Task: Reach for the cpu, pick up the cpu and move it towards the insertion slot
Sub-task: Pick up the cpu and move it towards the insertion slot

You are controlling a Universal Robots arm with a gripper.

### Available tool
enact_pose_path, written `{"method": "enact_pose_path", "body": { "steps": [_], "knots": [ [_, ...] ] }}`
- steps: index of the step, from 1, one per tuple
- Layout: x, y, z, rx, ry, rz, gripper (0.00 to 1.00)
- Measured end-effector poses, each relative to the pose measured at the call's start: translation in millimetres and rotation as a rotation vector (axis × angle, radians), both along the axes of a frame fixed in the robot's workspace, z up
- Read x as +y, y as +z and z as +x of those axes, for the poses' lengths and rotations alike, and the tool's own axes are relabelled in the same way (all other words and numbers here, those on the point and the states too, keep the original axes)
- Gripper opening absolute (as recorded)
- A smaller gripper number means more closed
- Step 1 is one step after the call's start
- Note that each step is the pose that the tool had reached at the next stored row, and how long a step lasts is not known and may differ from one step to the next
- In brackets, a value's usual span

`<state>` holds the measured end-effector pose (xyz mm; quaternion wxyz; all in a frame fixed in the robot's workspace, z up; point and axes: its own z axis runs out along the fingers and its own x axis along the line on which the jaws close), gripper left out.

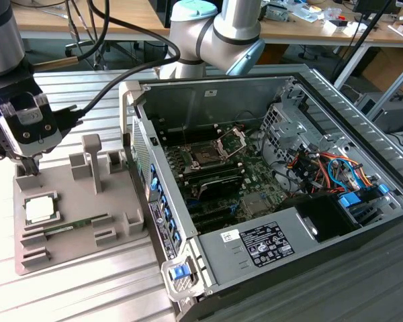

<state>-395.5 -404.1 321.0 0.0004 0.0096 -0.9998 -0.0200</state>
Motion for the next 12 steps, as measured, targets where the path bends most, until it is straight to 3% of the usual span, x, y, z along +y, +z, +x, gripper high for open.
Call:
{"method": "enact_pose_path", "body": {
  "steps": [12],
  "knots": [
    [0.0, -2.2, 0.0, 0.0000, 0.000, 0.0000, 0.11]
  ]
}}
